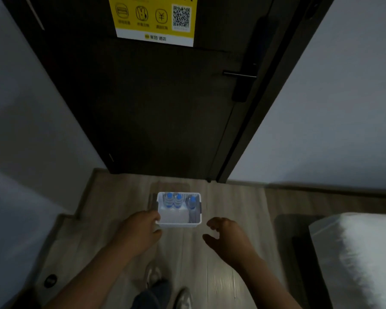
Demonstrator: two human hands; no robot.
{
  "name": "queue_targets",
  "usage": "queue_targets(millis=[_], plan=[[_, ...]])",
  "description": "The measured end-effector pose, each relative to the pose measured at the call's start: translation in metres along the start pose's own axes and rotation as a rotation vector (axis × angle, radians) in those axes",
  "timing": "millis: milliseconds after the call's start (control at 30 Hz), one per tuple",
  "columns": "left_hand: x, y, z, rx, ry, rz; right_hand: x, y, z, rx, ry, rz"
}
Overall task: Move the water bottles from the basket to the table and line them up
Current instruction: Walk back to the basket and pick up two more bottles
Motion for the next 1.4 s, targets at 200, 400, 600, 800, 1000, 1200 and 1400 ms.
queue_targets(millis=[200,400,600,800,1000,1200,1400], plan=[[0.064,0.009,-0.015,-0.027,-0.024,-0.026,0.052,0.009,-0.007,-0.022,-0.031,0.008],[0.127,0.018,-0.039,0.024,-0.075,-0.043,0.108,0.004,-0.021,-0.016,-0.060,0.003],[0.178,-0.004,-0.062,0.042,-0.070,-0.067,0.165,-0.013,-0.020,-0.042,-0.055,-0.058],[0.237,-0.044,-0.087,0.033,-0.019,-0.067,0.235,-0.051,0.008,-0.051,-0.047,-0.119],[0.290,-0.100,-0.123,0.084,0.024,-0.074,0.295,-0.109,0.045,-0.060,-0.055,-0.187],[0.333,-0.156,-0.157,0.180,-0.131,-0.028,0.348,-0.177,0.077,-0.059,-0.071,-0.220],[0.374,-0.213,-0.192,0.174,-0.361,0.081,0.405,-0.249,0.107,-0.075,-0.087,-0.225]])
Point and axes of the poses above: each hand's wrist, its own x-axis towards the middle knuckle, its own y-axis out of the back of the hand, z = x × y, the point moved 5 cm from there along x, towards the middle knuckle, and after that the axes turned 3 degrees about z, right-handed, at the moved point
